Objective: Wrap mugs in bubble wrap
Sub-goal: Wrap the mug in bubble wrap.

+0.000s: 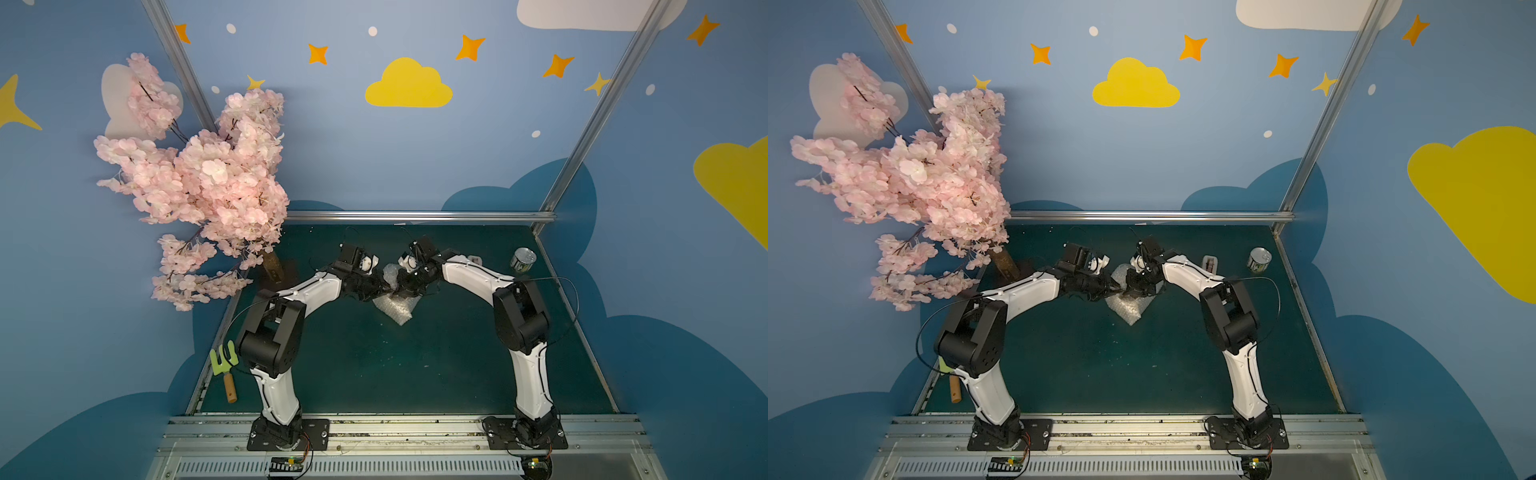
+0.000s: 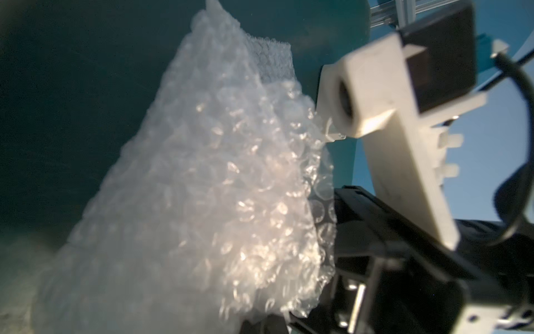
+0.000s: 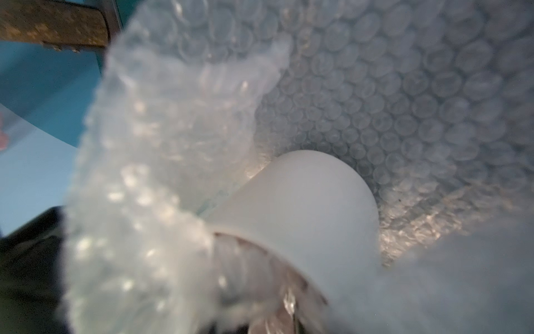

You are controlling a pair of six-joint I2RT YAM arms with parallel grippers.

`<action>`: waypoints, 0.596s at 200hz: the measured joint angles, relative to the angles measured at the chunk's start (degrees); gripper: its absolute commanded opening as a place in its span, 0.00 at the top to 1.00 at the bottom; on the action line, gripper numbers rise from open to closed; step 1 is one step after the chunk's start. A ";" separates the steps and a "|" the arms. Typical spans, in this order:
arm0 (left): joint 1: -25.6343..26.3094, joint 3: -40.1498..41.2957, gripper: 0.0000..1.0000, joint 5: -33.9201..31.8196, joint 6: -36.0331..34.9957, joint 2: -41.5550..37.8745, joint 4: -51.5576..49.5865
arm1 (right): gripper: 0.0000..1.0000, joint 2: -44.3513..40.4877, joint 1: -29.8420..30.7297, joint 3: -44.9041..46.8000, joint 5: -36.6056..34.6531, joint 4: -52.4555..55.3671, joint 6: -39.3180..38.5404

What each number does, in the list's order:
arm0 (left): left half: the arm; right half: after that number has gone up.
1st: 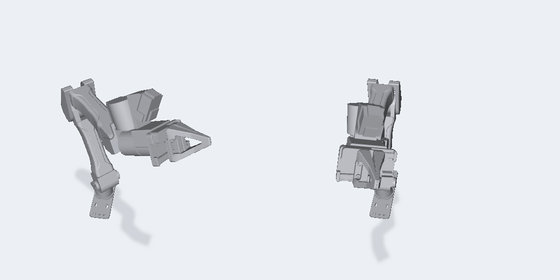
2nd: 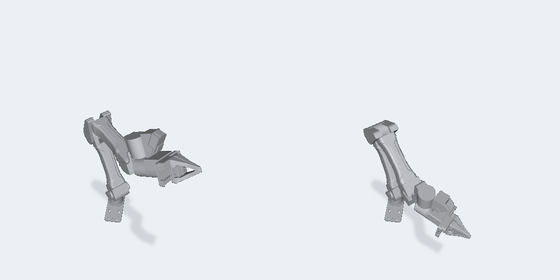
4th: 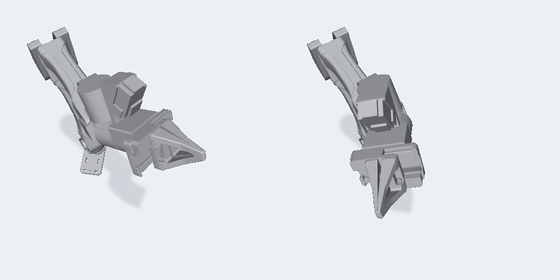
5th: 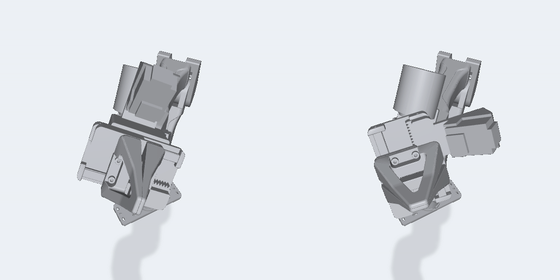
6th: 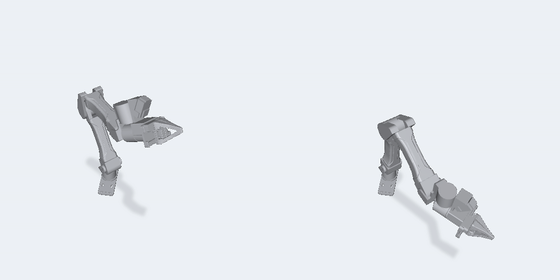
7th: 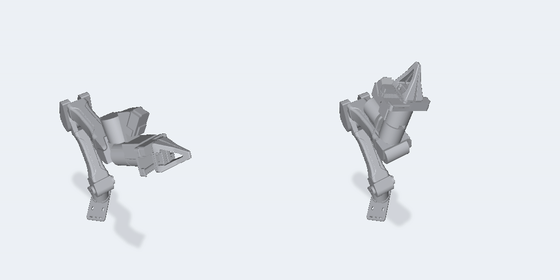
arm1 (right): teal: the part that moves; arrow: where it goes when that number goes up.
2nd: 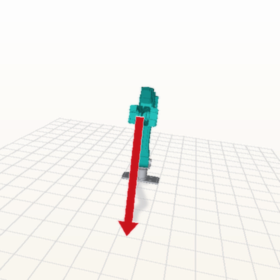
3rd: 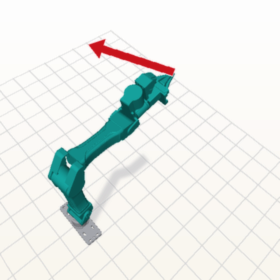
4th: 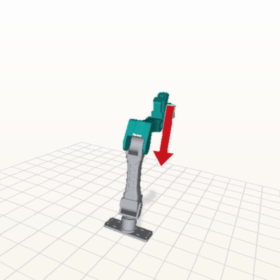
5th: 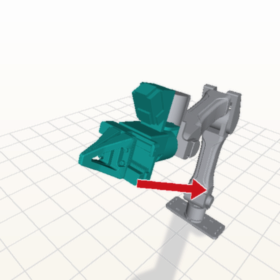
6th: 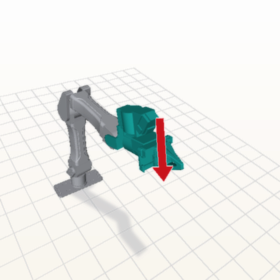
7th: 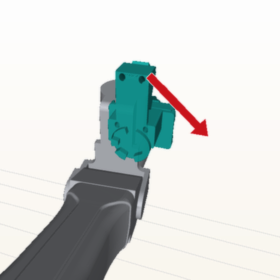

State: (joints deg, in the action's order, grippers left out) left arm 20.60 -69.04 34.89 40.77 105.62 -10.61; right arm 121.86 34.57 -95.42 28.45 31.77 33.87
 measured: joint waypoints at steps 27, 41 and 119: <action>0.13 -2.12 0.97 -0.94 -2.08 0.96 -2.49 | 0.68 -0.66 -0.52 0.35 0.00 -0.48 0.66; 0.33 -3.06 0.97 -1.42 -2.95 1.33 -3.48 | 0.68 -0.83 -0.68 0.39 -0.20 -0.28 0.76; 2.23 -4.61 0.97 -3.17 -5.73 3.56 -6.16 | 0.58 -7.52 -1.86 4.70 -2.36 0.04 2.91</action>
State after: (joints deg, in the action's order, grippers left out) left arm 22.83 -73.65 31.73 35.05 109.19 -16.78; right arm 114.34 32.71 -90.72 26.09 31.81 36.77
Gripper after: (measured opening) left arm 0.053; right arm 0.407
